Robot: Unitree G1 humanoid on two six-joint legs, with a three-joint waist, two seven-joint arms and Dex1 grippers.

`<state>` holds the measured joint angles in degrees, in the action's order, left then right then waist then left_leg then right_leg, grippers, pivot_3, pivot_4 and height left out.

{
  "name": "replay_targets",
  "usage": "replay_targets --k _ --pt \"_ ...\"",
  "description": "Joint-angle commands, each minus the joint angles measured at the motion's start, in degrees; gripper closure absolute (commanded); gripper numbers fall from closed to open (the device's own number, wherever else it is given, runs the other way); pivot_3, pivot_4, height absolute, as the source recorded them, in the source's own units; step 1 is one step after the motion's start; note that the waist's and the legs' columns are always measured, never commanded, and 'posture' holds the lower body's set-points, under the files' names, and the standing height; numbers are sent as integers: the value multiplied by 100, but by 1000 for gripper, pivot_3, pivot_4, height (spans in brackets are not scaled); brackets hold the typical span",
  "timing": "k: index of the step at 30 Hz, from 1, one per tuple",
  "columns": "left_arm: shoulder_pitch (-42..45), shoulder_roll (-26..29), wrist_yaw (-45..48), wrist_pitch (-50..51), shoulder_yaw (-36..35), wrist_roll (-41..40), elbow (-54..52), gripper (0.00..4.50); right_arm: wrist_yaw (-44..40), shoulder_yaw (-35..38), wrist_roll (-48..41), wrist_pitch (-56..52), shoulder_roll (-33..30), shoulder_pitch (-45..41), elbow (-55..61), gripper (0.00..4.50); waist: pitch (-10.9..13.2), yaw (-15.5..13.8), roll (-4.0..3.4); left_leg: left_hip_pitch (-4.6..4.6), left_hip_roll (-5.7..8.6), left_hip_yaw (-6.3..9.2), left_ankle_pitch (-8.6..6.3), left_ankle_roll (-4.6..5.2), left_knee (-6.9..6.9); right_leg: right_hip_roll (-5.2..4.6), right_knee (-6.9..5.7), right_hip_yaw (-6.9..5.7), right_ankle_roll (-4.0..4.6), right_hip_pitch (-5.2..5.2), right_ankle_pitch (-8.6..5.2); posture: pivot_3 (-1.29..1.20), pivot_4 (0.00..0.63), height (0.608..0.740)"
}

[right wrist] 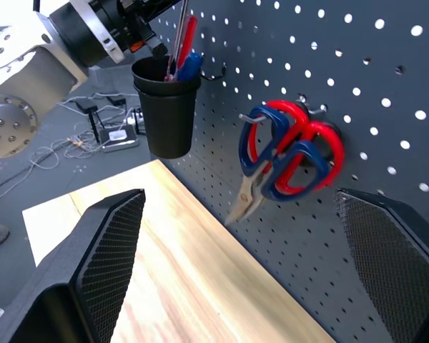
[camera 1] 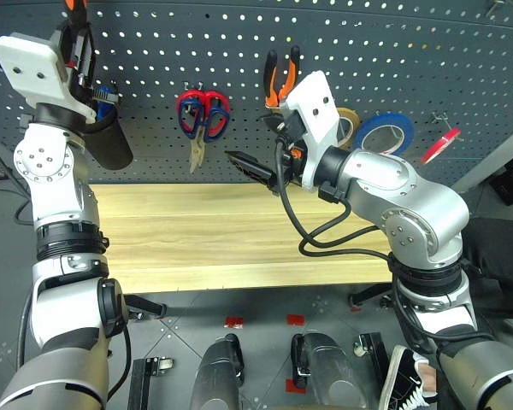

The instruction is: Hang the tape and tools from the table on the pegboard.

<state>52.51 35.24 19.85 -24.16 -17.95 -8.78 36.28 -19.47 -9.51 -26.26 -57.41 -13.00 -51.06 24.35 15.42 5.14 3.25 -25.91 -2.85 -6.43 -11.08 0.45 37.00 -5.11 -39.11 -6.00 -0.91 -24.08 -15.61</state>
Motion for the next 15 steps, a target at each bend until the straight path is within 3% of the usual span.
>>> replay_targets --k 1,12,15 --pt "-308 -3 -308 -204 -213 -41 -298 3993 50 192 -87 -73 17 -42 298 0 -1 44 -2 2 0 -1 0 0 0 0 -2 4 0 0 0 -214 198 740" --pt "-842 -207 -960 -115 -404 -51 -1304 537 -5 211 -106 -102 15 -38 289 0 -2 111 -2 3 3 2 3 5 4 -6 -19 23 0 1 0 -209 194 740" --pt "-1036 -282 -1088 258 -260 -3 -2205 344 -30 235 -92 -43 -23 20 296 0 -2 113 -2 3 3 3 3 5 5 -7 -25 26 0 0 0 -210 190 740"
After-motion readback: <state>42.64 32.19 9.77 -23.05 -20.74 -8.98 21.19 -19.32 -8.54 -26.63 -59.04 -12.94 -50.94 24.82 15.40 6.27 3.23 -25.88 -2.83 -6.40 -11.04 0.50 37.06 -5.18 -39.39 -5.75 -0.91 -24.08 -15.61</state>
